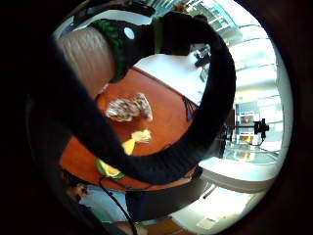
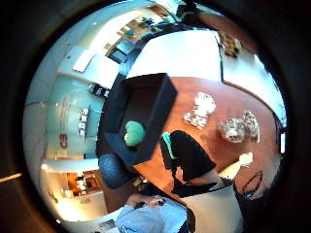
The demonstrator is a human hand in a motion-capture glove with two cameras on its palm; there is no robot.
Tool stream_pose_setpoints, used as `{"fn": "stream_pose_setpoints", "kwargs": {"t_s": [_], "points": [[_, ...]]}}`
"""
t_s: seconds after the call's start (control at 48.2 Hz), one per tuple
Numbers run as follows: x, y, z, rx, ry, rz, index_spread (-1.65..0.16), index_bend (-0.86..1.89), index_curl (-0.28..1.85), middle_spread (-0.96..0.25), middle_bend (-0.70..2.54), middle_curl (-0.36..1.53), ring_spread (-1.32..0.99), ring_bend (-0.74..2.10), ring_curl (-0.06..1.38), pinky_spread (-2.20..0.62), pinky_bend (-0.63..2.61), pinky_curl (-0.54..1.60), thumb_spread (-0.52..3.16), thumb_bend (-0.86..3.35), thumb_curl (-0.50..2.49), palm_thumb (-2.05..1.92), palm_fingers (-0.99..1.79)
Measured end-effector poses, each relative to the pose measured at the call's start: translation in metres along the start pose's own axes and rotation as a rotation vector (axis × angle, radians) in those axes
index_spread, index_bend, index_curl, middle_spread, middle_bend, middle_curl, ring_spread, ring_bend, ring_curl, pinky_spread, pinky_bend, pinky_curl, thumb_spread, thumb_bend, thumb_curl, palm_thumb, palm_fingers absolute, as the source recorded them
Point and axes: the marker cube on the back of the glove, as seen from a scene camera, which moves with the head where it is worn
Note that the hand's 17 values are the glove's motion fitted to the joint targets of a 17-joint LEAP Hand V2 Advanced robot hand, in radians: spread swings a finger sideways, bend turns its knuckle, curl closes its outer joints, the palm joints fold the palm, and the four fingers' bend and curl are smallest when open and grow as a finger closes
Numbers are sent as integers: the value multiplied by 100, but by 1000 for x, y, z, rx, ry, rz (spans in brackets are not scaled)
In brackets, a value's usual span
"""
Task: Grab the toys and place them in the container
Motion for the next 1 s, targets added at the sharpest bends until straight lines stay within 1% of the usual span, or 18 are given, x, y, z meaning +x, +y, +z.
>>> {"fn": "stream_pose_setpoints", "kwargs": {"t_s": [0.104,0.208,0.374,0.477,0.56,0.664,0.747,0.768,0.83,0.872,0.996], "points": [[25,2,47,-142,-35,132,-36,19,34,-3,14,31,-4,18,22,9,99,35,133,-1,33,1,-8],[43,5,92,-236,-76,163,-37,20,35,-2,11,29,-3,15,21,10,101,35,133,-1,33,2,-13],[59,1,149,-278,-104,222,-38,23,37,-2,14,27,-2,14,19,11,101,35,134,0,34,7,-10],[61,-4,181,-315,-107,218,-39,27,38,-2,16,27,-2,14,18,12,101,35,136,1,34,11,-5],[62,-8,194,-262,-152,185,-38,32,40,-2,17,27,-2,13,16,10,106,36,142,7,36,22,1],[62,-12,190,-142,-132,149,-36,38,40,-2,24,30,-2,20,16,6,105,34,156,19,39,39,26],[63,-13,176,-51,-105,141,-32,33,40,-3,32,33,-4,33,19,-6,107,33,163,31,44,57,57],[63,-14,171,-30,-111,145,-31,32,40,-3,32,33,-4,34,19,-8,106,32,163,33,45,60,58],[60,-14,148,29,-146,157,-29,26,39,-3,33,34,-6,48,24,-18,106,33,160,39,48,71,75],[53,-14,125,66,-159,155,-27,24,40,-3,35,35,-8,54,26,-23,105,33,158,41,51,76,82],[21,-16,54,182,-162,99,-24,20,42,-2,36,37,-11,59,31,-31,102,34,157,45,55,83,84]]}}
